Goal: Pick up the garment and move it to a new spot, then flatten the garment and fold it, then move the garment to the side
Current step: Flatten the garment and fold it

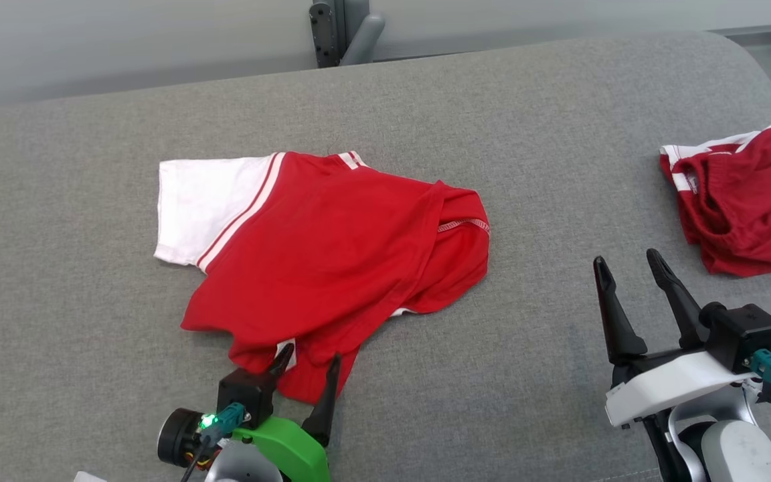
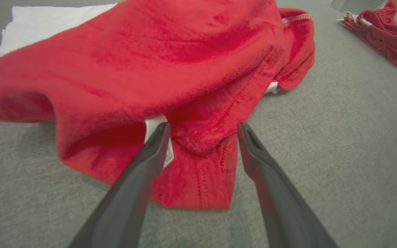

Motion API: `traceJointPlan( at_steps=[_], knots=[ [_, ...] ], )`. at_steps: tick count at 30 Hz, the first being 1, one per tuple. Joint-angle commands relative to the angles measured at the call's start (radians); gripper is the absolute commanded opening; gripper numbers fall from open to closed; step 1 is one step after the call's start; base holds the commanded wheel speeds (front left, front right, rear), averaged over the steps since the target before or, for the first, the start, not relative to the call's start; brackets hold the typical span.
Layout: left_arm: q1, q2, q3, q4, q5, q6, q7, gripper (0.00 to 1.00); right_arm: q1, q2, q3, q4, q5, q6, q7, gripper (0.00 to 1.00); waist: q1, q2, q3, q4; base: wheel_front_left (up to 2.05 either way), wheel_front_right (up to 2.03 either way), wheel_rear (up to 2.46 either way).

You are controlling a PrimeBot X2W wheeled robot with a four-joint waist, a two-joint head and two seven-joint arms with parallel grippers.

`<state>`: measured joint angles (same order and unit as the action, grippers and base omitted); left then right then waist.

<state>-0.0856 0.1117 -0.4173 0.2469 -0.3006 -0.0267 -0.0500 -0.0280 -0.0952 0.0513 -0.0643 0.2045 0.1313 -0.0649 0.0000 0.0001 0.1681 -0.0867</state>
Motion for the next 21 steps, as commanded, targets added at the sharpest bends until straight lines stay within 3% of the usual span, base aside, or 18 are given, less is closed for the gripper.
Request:
traceJointPlan(
  at_steps=[1, 7, 8, 9, 10, 15, 21],
  knots=[
    [-0.029, 0.004, 0.000, 0.040, -0.004, -0.007, 0.007, 1.00, -0.016, 0.001, -0.002, 0.004, 0.000, -0.001, -0.009, 1.00, 0.0000, -0.0001, 0.035, -0.024, 0.00, 0.00, 0.00],
    [-0.071, 0.006, -0.002, 0.120, -0.012, -0.018, 0.013, 1.00, -0.033, 0.003, 0.001, 0.011, -0.003, -0.001, -0.016, 1.00, 0.0000, -0.0001, 0.054, -0.030, 0.00, 0.00, 0.00],
    [-0.077, 0.006, -0.003, 0.131, -0.012, -0.019, 0.010, 0.80, -0.037, 0.003, 0.002, 0.012, -0.003, -0.001, -0.018, 1.00, 0.0000, -0.0001, 0.055, -0.031, 0.00, 0.00, 0.00],
    [-0.081, 0.006, -0.004, 0.137, -0.012, -0.021, 0.003, 0.31, -0.039, 0.004, 0.002, 0.014, -0.002, -0.001, -0.019, 1.00, 0.0000, -0.0001, 0.056, -0.032, 0.00, 0.00, 0.00],
    [-0.085, 0.007, -0.004, 0.143, -0.009, -0.017, 0.000, 0.00, -0.040, 0.004, 0.002, 0.016, -0.002, -0.001, -0.021, 1.00, 0.0000, -0.0001, 0.057, -0.031, 0.00, 0.00, 0.00],
    [-0.114, 0.030, 0.009, 0.110, 0.022, 0.003, -0.066, 0.00, -0.041, 0.008, -0.004, 0.023, 0.001, -0.001, -0.028, 1.00, 0.0000, -0.0001, 0.060, -0.028, 0.00, 0.00, 0.00],
    [-0.146, 0.066, 0.031, -0.049, 0.046, 0.033, -0.107, 0.00, -0.038, 0.011, -0.012, 0.027, 0.007, -0.001, -0.031, 1.00, 0.0000, -0.0001, 0.047, -0.015, 0.00, 0.00, 0.00]
  ],
)
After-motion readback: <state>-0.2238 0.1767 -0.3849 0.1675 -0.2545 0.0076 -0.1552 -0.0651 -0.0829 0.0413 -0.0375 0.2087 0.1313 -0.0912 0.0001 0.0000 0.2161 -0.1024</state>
